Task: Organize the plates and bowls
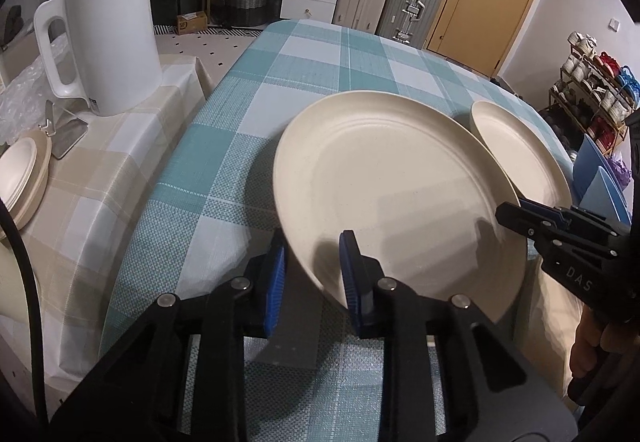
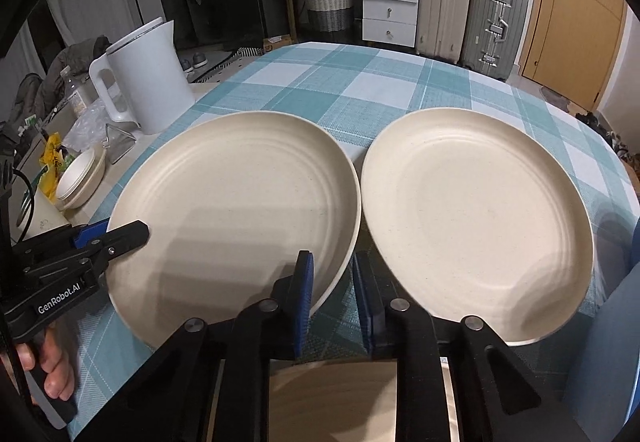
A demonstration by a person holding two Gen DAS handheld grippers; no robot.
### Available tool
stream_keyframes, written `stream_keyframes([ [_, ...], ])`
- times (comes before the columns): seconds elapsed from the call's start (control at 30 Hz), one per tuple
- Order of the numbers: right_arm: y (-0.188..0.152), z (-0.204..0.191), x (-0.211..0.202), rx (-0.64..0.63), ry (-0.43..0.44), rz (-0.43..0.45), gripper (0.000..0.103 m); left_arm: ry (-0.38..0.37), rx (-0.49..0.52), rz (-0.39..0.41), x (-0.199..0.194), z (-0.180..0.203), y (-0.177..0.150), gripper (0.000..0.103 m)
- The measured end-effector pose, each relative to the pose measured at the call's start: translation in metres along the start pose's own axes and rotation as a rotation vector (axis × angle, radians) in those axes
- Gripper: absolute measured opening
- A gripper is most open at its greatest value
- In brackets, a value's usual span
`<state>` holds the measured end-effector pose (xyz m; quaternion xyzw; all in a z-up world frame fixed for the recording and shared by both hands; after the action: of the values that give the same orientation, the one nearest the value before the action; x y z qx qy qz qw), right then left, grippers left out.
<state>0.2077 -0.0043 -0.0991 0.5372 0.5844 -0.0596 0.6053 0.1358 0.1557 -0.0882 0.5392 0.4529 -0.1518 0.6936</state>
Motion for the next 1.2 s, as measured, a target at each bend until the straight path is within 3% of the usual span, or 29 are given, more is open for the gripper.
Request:
stream_keyframes([
  [0.43, -0.001, -0.008, -0.007, -0.027, -0.037, 0.015, 0.019, 0.007, 0.017, 0.029, -0.016, 0.001, 0.000, 0.023],
  [0.8, 0.002, -0.015, -0.041, -0.037, -0.050, 0.081, 0.019, 0.000, 0.042, 0.079, -0.049, 0.008, 0.004, 0.023],
  [1.2, -0.011, -0.007, -0.091, -0.004, -0.085, 0.145, 0.019, -0.022, 0.118, 0.116, -0.083, 0.041, 0.000, 0.023],
])
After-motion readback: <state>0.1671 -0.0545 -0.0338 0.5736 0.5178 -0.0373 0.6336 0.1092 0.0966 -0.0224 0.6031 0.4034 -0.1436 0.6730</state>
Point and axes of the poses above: each gripper's, at about its wrist camera, not at the fingertips, and x roughly the way its jaws point, z to its right, y to its top, the point moved 3 cm from there along x, roughly the way its jaws point, and after that the axes turned 13 degrees about y, right-handed, at the moved point
